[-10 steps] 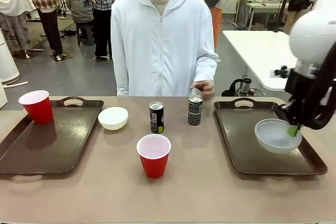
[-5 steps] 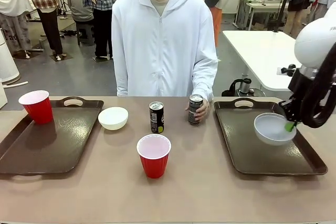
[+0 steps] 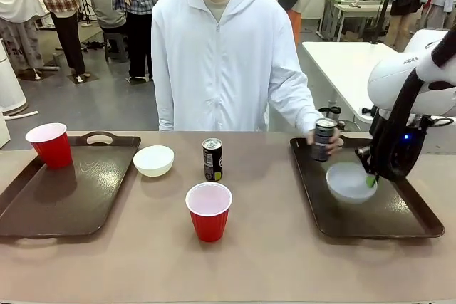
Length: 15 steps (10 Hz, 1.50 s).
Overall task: Prepare tableware on both trays.
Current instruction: Pick up a Picnic Bowl from the table and place it on a Handle tray.
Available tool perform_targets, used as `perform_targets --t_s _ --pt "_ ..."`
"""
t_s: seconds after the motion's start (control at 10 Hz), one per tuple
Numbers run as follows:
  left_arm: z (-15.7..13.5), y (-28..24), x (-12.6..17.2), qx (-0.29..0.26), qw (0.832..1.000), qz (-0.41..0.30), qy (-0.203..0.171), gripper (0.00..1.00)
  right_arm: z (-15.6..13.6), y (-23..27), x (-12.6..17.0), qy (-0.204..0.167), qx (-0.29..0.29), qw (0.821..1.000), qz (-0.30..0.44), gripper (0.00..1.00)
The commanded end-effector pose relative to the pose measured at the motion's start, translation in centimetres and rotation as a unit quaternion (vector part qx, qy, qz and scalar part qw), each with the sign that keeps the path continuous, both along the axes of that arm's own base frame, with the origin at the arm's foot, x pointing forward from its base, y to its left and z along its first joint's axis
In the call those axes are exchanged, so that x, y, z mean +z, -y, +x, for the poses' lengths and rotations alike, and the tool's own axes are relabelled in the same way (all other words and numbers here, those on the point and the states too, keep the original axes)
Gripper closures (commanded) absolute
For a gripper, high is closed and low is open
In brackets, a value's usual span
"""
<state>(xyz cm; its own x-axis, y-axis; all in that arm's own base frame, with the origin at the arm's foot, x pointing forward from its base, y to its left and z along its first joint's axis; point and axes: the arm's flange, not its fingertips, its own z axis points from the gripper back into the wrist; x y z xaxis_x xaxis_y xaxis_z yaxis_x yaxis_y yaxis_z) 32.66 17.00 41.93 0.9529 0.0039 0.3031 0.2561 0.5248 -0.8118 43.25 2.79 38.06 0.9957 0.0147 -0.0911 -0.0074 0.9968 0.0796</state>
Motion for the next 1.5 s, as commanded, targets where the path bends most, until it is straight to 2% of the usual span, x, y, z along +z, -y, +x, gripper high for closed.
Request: perform_targets --t_s 0.0,0.1,0.2,0.6,0.7,0.9,1.1,1.2,1.4 --pt "-0.2 -0.1 0.1 0.000 1.000 -0.007 0.005 0.00 -10.6 -3.1 4.6 -0.063 0.069 0.994 -0.055 1.00" --pt "-0.2 -0.1 0.1 0.000 1.000 -0.007 0.005 0.00 -12.2 -2.8 5.5 -0.065 0.061 0.994 -0.069 1.00" --pt "-0.2 -0.1 0.1 0.000 1.000 -0.007 0.005 0.00 -12.1 -2.2 5.7 -0.060 0.045 0.995 -0.064 1.00" --pt "-0.2 -0.1 0.1 0.000 1.000 -0.007 0.005 0.00 -10.1 -2.5 3.9 -0.077 0.057 0.994 -0.054 1.00" --pt "-0.2 -0.1 0.1 0.000 1.000 -0.007 0.005 0.00 -9.4 -2.4 3.9 -0.069 0.043 0.995 -0.053 1.00" --pt "-0.2 -0.1 0.1 0.000 1.000 -0.007 0.005 0.00 -6.6 -1.6 3.4 -0.026 0.007 0.999 -0.043 1.00" --pt "-0.2 -0.1 0.1 0.000 1.000 -0.007 0.005 0.00 -4.2 -0.8 2.5 -0.007 -0.021 0.999 -0.037 1.00" --pt "-0.2 -0.1 0.1 0.000 1.000 -0.007 0.005 0.00 -3.4 -0.7 1.8 -0.007 -0.019 0.999 -0.032 1.00" --pt "-0.2 -0.1 0.1 0.000 1.000 -0.007 0.005 0.00 -1.6 -0.7 0.5 0.023 -0.011 1.000 -0.007 1.00"
